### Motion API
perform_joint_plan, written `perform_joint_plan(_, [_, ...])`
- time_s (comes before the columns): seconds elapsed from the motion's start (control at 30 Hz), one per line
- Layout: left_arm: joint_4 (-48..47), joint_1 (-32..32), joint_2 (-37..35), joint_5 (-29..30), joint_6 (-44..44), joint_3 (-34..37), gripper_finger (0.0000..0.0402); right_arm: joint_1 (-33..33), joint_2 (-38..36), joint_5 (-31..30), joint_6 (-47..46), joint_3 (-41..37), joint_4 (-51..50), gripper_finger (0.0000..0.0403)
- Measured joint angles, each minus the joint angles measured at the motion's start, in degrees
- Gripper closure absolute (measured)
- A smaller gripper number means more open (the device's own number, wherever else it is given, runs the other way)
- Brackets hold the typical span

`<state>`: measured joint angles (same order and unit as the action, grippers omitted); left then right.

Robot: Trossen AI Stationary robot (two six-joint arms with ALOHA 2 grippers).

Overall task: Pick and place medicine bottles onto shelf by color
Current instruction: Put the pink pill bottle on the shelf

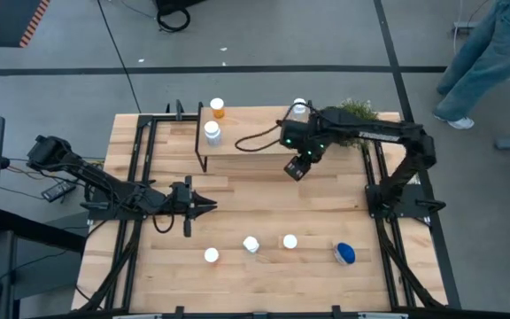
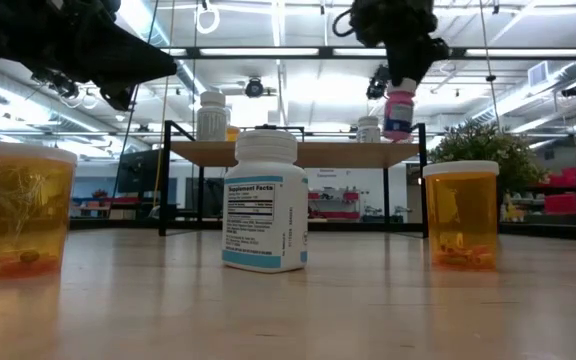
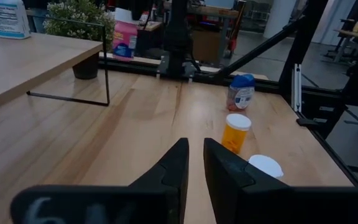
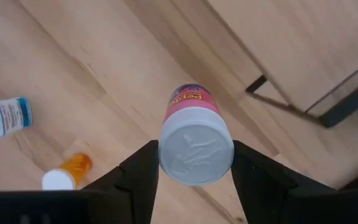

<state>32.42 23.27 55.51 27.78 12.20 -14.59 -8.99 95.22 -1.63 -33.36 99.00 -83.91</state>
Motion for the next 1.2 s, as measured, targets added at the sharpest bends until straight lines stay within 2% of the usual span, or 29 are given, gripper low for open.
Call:
perform_joint_plan(0.2, [0.0,0.0,0.0,0.0,-0.6,0.0,0.0351,-0.5,8.7,-0.2,5.0,16.5,-6.6,0.0213])
perform_joint_plan(0.4, [-0.1,0.2,0.0,0.0,-0.4,0.0,0.0346,-3.6,14.2,-0.9,8.9,27.7,-5.6,0.0213])
perform_joint_plan(0.87, [-0.2,0.8,0.0,0.0,0.7,0.0,0.0347,-10.6,15.5,-1.4,14.2,27.5,-6.1,0.0213])
perform_joint_plan(1.2, [-2.4,1.4,0.0,0.0,2.6,0.0,0.0343,-10.9,14.4,-2.1,18.6,27.4,-6.1,0.0213])
